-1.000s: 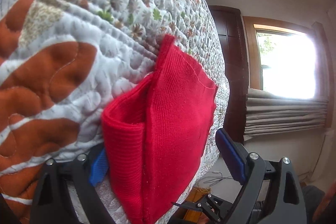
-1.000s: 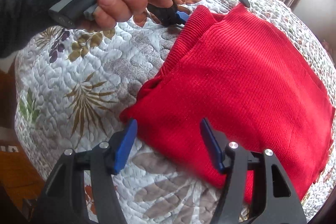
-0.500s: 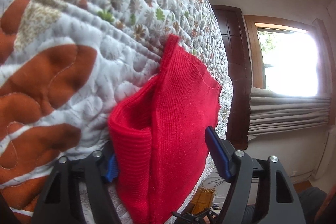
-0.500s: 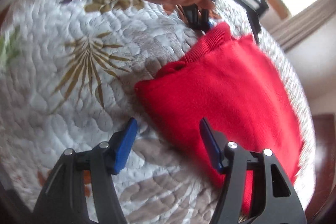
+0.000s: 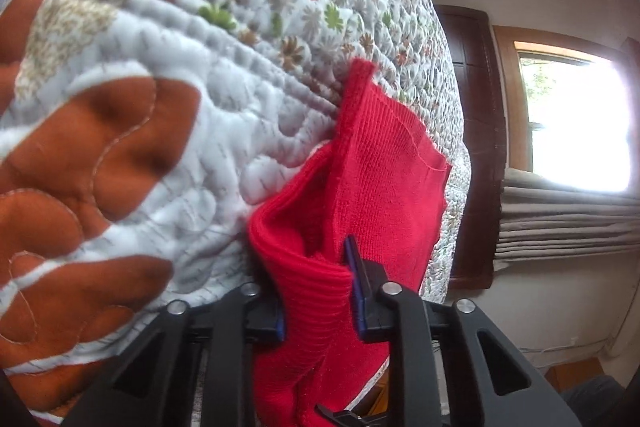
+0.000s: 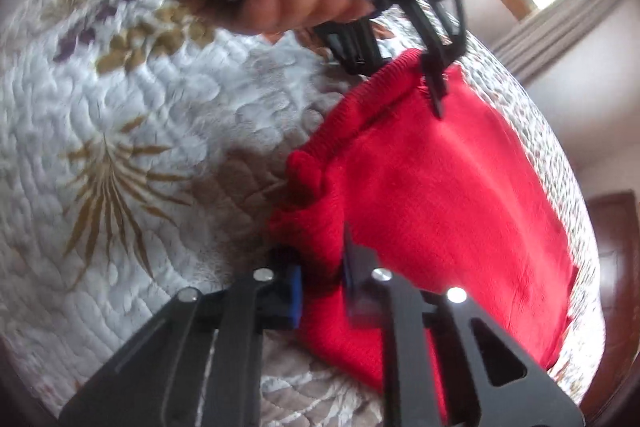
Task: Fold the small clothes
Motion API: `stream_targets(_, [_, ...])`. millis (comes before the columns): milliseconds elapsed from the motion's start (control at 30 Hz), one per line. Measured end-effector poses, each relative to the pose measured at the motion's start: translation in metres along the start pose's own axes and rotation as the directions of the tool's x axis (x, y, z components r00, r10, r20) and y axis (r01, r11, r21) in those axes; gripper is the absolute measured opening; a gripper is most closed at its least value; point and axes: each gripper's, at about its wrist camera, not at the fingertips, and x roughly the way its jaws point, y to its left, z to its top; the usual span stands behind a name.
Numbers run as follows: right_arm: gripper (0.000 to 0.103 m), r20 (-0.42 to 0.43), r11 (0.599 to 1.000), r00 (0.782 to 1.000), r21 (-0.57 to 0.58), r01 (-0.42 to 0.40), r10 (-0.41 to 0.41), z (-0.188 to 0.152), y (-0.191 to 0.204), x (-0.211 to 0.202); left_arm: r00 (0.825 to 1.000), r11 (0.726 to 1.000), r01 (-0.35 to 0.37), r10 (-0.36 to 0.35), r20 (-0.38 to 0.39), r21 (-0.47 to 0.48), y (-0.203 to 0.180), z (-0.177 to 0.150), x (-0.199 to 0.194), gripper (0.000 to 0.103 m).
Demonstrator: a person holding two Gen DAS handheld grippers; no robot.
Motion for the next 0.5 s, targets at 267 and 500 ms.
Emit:
stream_targets(267, [0.012, 0.032, 0.987, 0.998, 0.154, -0.053, 0.049, 0.015, -0.038, -0.046, 0.998, 0.998, -0.058, 0.058, 0.027, 0.002, -0.052, -0.005, -0.012, 0.017])
stream_targets(500, [0.011, 0.020, 0.941, 0.996, 0.327, -0.085, 0.083, 0.006, -0.073, -0.086, 0.993, 0.995, -0.104, 0.104, 0.049, -0.002, -0.107, -0.019, -0.015, 0.016])
